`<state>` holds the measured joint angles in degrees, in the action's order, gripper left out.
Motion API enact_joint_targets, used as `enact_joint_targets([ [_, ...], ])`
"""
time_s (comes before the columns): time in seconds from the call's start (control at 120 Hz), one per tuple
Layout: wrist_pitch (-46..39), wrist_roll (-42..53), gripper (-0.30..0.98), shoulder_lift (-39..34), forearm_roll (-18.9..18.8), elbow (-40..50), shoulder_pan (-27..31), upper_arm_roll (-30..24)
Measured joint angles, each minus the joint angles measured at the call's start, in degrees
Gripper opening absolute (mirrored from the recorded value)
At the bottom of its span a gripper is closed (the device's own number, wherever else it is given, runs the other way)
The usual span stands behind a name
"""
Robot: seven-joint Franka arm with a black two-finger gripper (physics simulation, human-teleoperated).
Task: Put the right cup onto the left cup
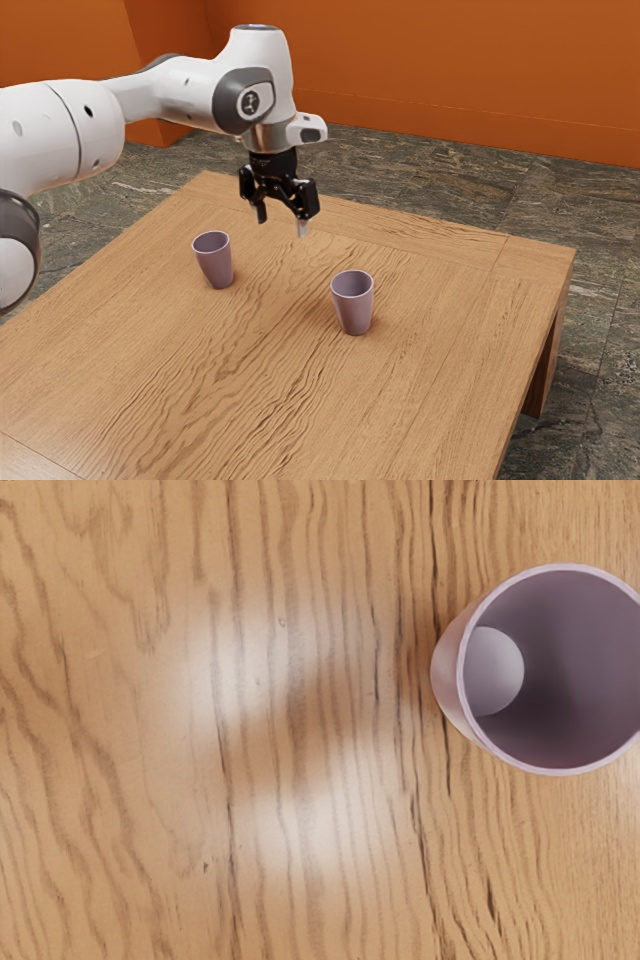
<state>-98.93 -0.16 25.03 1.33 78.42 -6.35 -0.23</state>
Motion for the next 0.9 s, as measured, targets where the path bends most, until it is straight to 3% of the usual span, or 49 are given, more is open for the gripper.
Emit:
enact_joint_targets([
  [0.433, 2.8, -4.4, 0.69, 8.2, 0.3, -10.1, -1.2, 0.2],
  [0.9, 2.6, -7.5, 0.69, 14.4, 0.3, -14.4, -3.0, 0.2],
])
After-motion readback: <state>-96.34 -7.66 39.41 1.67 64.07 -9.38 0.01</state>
